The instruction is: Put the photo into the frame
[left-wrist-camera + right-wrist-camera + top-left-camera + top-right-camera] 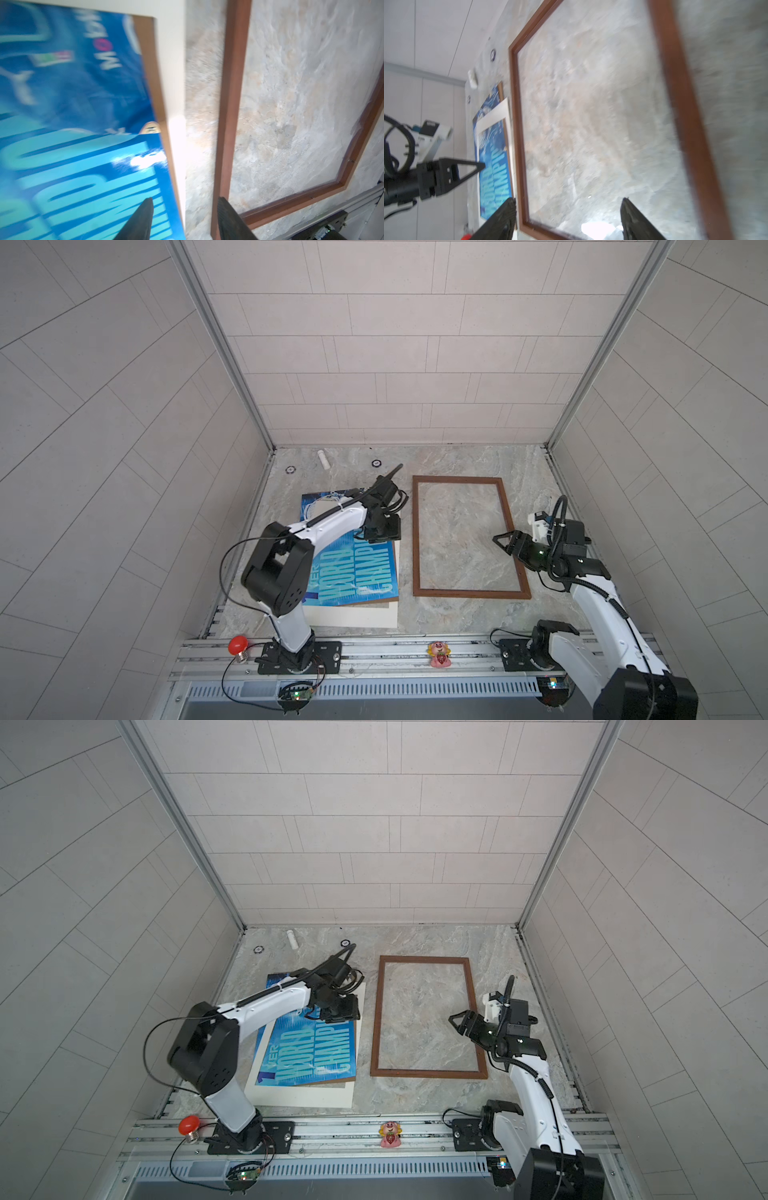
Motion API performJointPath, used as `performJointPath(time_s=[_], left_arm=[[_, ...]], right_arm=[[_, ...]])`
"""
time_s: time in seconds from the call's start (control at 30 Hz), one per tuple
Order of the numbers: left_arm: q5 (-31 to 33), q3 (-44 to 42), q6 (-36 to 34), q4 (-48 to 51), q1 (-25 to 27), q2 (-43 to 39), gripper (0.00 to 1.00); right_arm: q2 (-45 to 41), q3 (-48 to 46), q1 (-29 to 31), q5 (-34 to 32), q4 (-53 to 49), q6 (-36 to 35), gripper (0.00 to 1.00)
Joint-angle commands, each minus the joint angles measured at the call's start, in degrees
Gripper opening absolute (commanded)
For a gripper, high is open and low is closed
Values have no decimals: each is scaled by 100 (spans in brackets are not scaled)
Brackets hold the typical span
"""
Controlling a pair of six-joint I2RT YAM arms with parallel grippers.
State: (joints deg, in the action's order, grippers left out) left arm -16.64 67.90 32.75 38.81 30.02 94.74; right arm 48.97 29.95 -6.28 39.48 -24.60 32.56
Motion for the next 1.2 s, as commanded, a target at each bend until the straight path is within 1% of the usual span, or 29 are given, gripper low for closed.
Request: performJointPath(time_s=[0.0,0.1,0.2,0.3,0.4,0.5,0.67,0.73,0.8,0.87,1.0,1.07,1.17], left_arm=[[399,-543,9,432,-22,-691,52],[608,-1109,142,399,-88,-1179,49],[569,-1604,293,253,-245,-1512,46],[495,-2046,514,-10,-273,-1775,42],[259,-2411,716,-249,-269,-1962,38],[255,-2695,844,-260,-269,-2230,37],[241,-2998,1182,-214,-166,-2613,37],[209,-3075,1344,-159,77,-2674,37],[442,-3103,1543,-63,488,-2711,39],[545,-3165,1743,-35,765,-2693,39],[784,-3375,2307,10,1397,-2878,37],[903,-3444,2477,88,1582,-2998,35],[1172,-3500,2517,329,1599,-3152,32]], right_arm=[[-289,-119,1087,-458,301,978,74],[-258,-85,2406,-1243,894,1537,74],[248,163,3564,-1675,1406,1894,71],[1129,730,4452,-1789,1567,2039,70],[1982,1197,4988,-1567,1685,2127,70],[2548,1360,5445,-1622,1999,2282,69],[3102,1355,5916,-1641,2476,2555,69],[3199,1293,6094,-1660,2527,2613,71],[3299,1213,6255,-1655,2569,2701,72],[3356,1097,6359,-1613,2689,2864,74],[3339,1012,6602,-1608,2725,3156,76],[3369,1012,6623,-1465,2778,3287,77],[3463,966,6646,-1305,2907,3547,78]])
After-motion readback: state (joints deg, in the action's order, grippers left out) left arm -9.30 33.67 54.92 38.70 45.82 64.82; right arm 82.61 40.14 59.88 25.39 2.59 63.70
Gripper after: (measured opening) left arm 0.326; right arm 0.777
